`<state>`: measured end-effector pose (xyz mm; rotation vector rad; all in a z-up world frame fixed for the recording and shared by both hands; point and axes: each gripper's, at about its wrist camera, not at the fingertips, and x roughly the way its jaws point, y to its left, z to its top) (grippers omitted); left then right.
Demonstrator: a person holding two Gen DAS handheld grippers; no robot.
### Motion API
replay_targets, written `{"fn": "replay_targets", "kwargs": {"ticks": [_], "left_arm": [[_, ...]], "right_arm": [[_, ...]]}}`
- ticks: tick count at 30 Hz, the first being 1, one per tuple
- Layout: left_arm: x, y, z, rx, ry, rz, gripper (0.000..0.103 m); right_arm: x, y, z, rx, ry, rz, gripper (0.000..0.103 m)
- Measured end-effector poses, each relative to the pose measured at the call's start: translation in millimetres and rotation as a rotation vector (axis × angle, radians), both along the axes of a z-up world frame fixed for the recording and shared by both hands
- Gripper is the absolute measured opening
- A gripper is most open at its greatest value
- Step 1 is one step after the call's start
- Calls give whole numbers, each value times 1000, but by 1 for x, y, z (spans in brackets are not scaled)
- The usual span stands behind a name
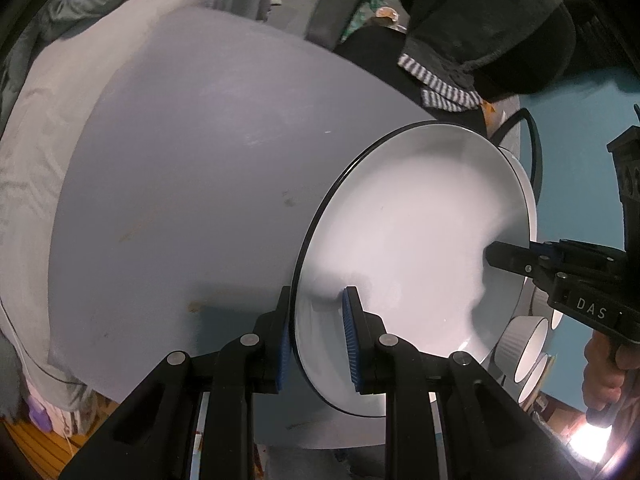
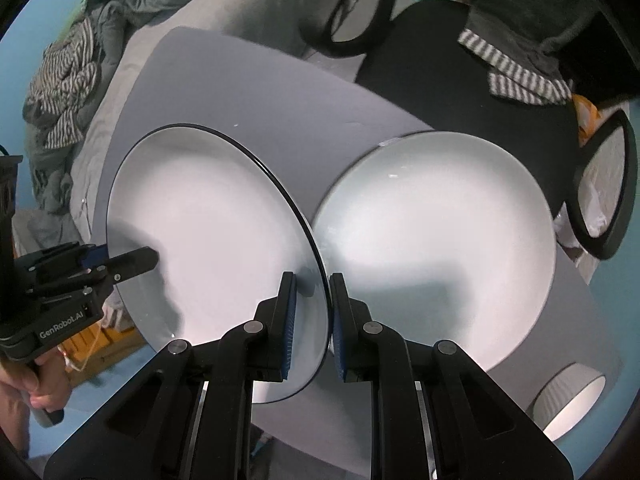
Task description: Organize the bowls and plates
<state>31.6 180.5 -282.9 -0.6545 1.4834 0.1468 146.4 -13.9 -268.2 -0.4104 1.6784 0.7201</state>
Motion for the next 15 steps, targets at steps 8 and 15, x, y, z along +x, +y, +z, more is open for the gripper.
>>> {"fn": "replay_targets", "kwargs": {"ticks": [8, 15], "left_arm": [[32, -28, 7, -3, -10, -81, 22], [60, -47, 10, -4, -4, -126, 22]], "right_arm": [[18, -37, 6, 3, -5, -83, 16], [33, -65, 7, 6, 1, -141, 16]]}}
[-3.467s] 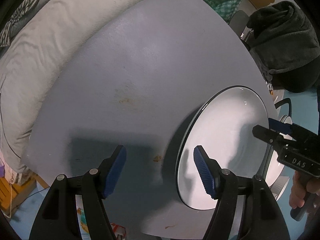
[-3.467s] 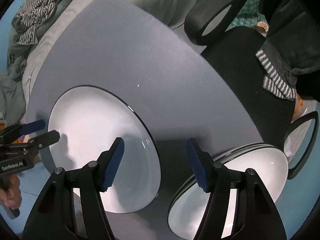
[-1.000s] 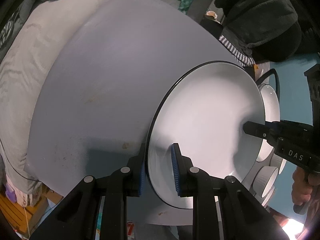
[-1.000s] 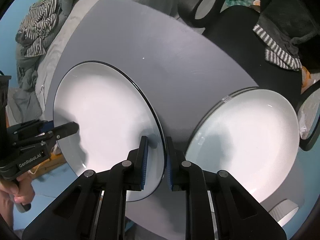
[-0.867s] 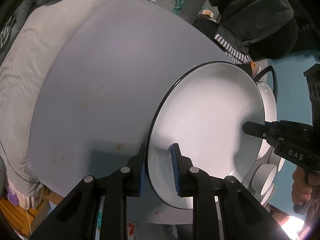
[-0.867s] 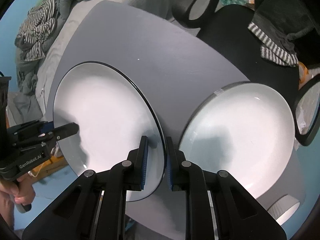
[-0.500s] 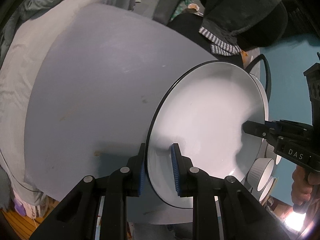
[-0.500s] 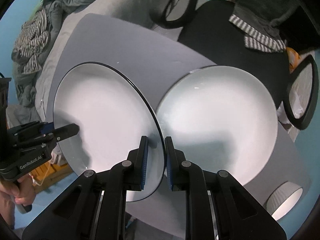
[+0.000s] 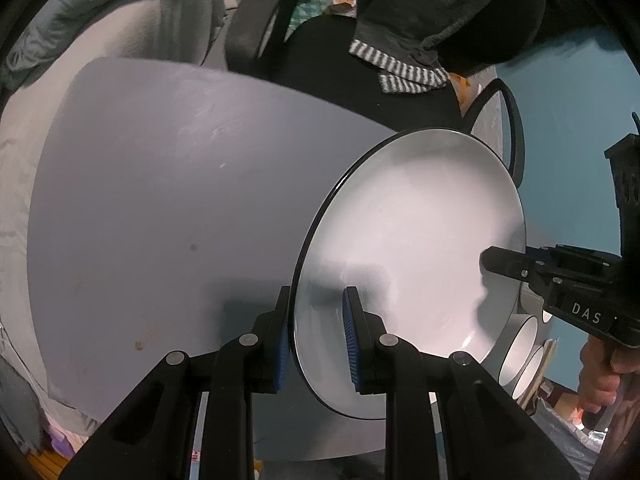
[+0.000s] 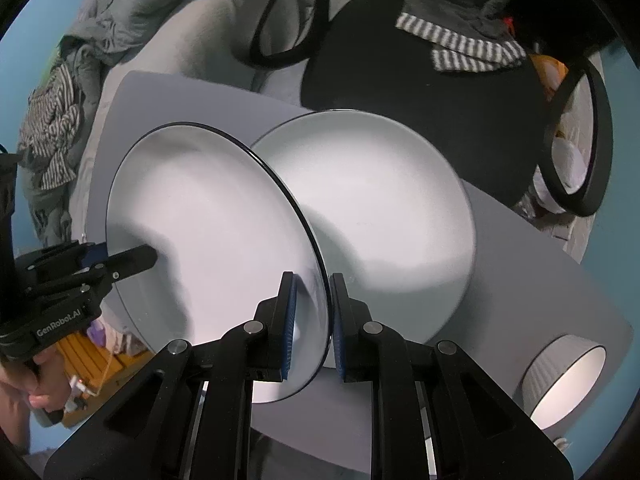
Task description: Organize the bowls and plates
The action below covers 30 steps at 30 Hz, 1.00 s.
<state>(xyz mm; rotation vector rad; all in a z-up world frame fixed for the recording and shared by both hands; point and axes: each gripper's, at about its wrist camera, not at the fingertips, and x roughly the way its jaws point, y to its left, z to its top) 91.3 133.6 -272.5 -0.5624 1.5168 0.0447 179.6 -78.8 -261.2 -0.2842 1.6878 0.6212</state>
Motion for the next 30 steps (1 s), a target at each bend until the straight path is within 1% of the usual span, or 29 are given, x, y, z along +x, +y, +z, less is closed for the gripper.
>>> {"fn": "replay_targets", "kwargs": {"ticks": [6, 16, 21, 30], "left_arm": [[20, -12, 0, 3, 8, -32, 22], [38, -30, -8, 4, 36, -74, 22], [42, -33, -13, 8, 57, -81, 23], [51, -40, -17, 8, 72, -82, 24]], "right_arm": [[13, -15, -4, 0, 6, -38, 17], [26, -33, -15, -10, 30, -77, 17], [29, -35, -25, -21, 47, -83, 18], [34, -39, -32, -31, 55, -86, 19]]}}
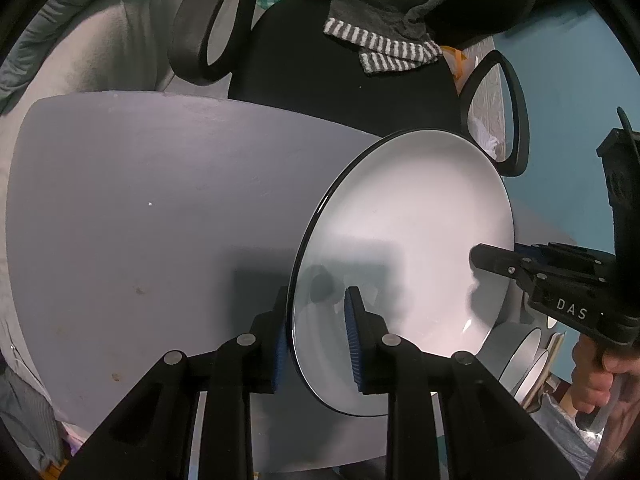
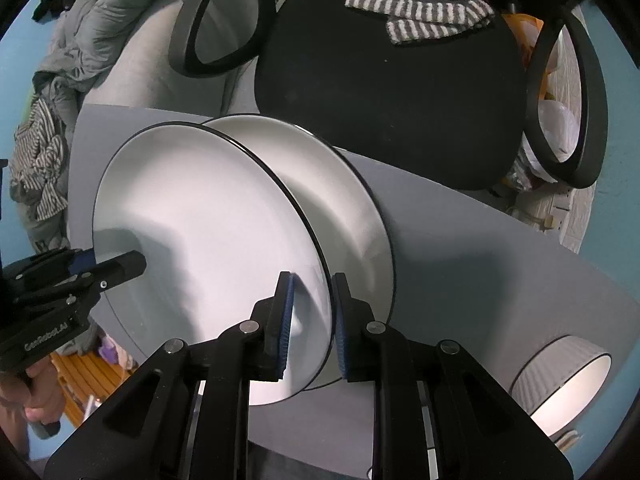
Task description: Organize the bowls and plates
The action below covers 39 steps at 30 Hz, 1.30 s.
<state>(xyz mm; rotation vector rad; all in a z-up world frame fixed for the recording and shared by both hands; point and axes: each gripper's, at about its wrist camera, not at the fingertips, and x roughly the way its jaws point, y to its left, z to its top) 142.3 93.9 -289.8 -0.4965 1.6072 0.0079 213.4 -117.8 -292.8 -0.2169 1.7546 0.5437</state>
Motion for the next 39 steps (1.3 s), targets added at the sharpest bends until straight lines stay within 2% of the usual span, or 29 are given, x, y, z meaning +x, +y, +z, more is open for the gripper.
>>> {"fn": "replay_targets", "kwargs": {"ticks": [5, 8, 12, 14, 17, 23, 30, 34, 39], "left_arm": [[2, -3, -3, -30, 13, 14, 26], [4, -5, -2, -29, 12, 19, 31], [9, -7, 2, -1, -1, 16, 32], [10, -7, 4, 1, -9, 22, 33], [13, -7, 6, -5, -11, 33, 37], [14, -9, 7, 7, -9, 31, 37], [13, -8, 4, 40, 10, 38, 44], [9, -6, 3, 45, 15, 42, 45], [6, -7, 4, 44, 16, 39, 45]], "right_arm": [[2, -3, -7, -29, 6, -1, 21], [3, -4, -9, -41, 13, -16, 21], [6, -3, -8, -62, 25, -26, 24], [9, -2, -5, -53, 42, -36, 37], [9, 2, -3, -57, 62, -13, 50], [8, 7, -1, -101, 74, 26, 51], [9, 6, 2, -125, 80, 9, 51], [9, 3, 4, -108, 83, -13, 55], [8, 4, 5, -118, 79, -20, 56]]}}
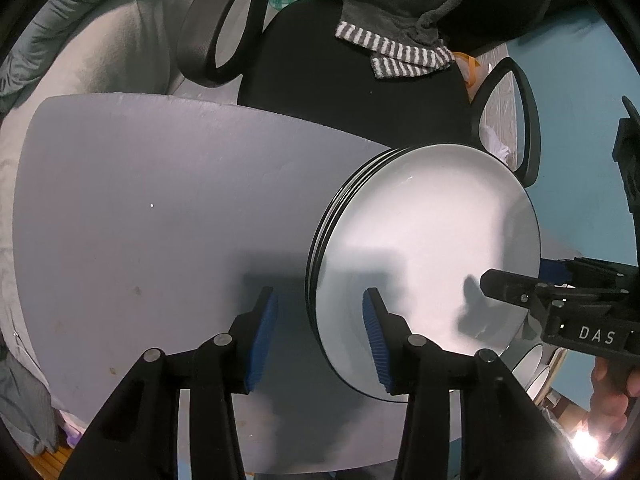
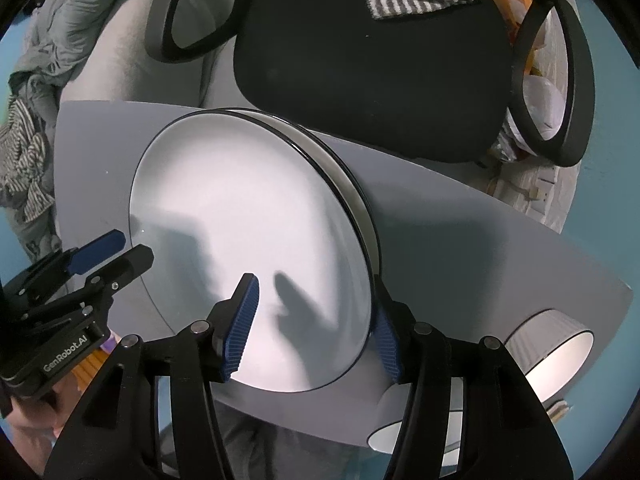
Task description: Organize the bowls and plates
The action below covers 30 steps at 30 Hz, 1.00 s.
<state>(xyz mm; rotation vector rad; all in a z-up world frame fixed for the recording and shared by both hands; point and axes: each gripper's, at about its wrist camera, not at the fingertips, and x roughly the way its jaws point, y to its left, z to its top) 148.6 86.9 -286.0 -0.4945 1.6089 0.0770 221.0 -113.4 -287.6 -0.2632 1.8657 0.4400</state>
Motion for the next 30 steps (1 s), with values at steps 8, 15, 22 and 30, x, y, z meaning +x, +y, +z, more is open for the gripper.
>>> {"fn": "replay_targets", "kwargs": {"ticks": [8, 15, 22, 30], "left_arm": [[-2, -1, 5, -2, -13, -8, 45], [-3, 0, 17, 23, -38, -26, 45], [-15, -7, 39, 63, -85, -77, 50], [-38, -13, 71, 110, -168, -115, 50]], "right_arm": [[-3, 2, -1, -53, -18, 23, 57], [-9, 5, 11, -96, -108, 69, 57], [-20, 4, 36, -108, -215, 82, 57], [-38, 6, 68, -113, -338, 77, 58]]}}
